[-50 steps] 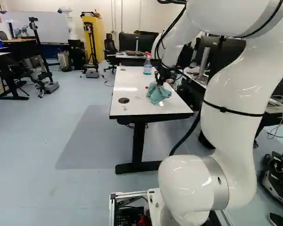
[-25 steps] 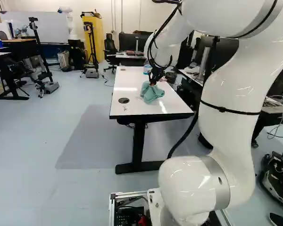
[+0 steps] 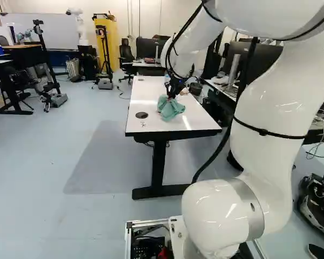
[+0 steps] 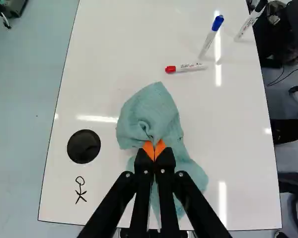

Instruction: Clean the table with the green towel

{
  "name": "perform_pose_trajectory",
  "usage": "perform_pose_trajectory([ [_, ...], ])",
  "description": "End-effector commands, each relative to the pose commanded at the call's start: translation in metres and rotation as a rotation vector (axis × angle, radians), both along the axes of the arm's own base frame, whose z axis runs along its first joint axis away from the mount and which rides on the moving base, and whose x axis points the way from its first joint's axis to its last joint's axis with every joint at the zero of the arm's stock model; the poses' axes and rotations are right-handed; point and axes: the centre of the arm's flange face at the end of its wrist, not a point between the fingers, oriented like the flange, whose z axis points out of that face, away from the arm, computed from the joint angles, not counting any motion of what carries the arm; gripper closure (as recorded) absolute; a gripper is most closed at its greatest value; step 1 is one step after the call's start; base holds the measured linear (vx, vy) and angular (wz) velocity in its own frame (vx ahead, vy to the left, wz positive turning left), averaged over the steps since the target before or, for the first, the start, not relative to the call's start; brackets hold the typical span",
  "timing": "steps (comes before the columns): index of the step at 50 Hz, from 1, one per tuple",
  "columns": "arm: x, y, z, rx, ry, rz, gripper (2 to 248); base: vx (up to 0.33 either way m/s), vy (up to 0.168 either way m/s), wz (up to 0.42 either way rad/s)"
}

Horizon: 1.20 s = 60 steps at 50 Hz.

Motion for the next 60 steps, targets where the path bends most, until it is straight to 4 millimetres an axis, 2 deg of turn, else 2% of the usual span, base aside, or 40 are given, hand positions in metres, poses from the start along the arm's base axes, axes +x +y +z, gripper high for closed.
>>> perform_pose_trajectory([
  [40,-0.004,-0.002,0.0,0.0,0.002,-0.003,229,0.0,0.0,0.0],
  [60,0.008,-0.017,-0.022,0.0,0.04,-0.032,229,0.0,0.0,0.0],
])
